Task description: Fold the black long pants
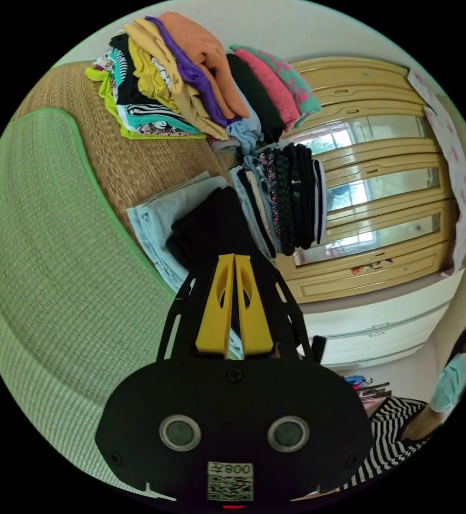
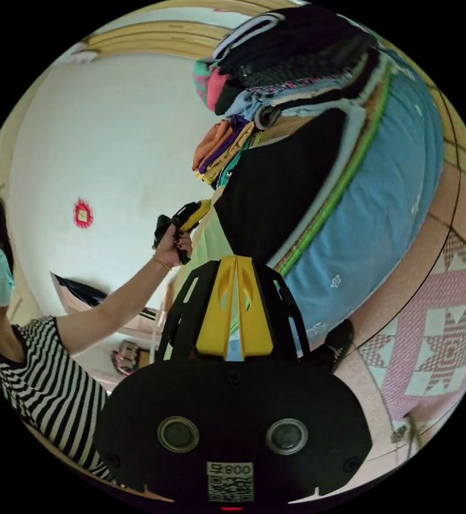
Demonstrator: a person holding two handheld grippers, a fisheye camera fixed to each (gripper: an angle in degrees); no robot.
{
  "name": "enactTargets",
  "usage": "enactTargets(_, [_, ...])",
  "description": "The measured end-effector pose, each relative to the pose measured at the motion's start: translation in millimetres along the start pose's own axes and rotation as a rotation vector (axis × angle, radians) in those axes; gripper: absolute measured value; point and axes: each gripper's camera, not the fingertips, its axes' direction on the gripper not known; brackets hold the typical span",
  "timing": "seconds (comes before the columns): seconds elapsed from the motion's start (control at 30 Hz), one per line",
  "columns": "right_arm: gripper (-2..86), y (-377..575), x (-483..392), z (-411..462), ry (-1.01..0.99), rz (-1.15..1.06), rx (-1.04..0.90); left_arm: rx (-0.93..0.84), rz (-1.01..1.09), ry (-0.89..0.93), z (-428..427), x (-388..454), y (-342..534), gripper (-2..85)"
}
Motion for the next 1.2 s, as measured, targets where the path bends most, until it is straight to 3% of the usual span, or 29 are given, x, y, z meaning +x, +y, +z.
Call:
enactTargets(0.07, [0.0, -23, -12, 23, 0.133, -0.104, -0.061, -0.020, -0.016, -0.172, 10, 13, -7, 0.2])
enactTargets(0.17, [0.0, -37, -19, 60, 0.384, -0.213, -0.150, -0.040, -0.019, -0.206, 20, 24, -9, 0.1])
enactTargets(0.27, [0.1, -41, -20, 77, 0.502, -0.287, -0.128, -0.035, 0.000, -0.212, 23, 36, -7, 0.0])
enactTargets(0.53, [0.2, -81, 2, 69, 0.474, -0.309, -0.137, -0.015, 0.132, -0.156, 29, 73, 5, 0.1])
enactTargets(0.63, [0.1, -99, 15, 69, 0.486, -0.323, -0.126, -0.132, 0.153, -0.239, 48, 76, 11, 0.1])
enactTargets(0.9, [0.2, -171, 45, 20, 0.393, -0.305, -0.083, -0.141, 0.227, -0.016, 53, 86, 70, 0.1])
enactTargets(1.0, [0.4, -212, 46, -13, 0.441, -0.357, 0.014, -0.197, 0.328, -0.137, 52, 92, 116, 0.1])
enactTargets(1.2, [2.5, -327, 33, -76, 0.690, -0.498, 0.261, -0.299, 0.448, -0.566, 66, 93, 207, 0.1])
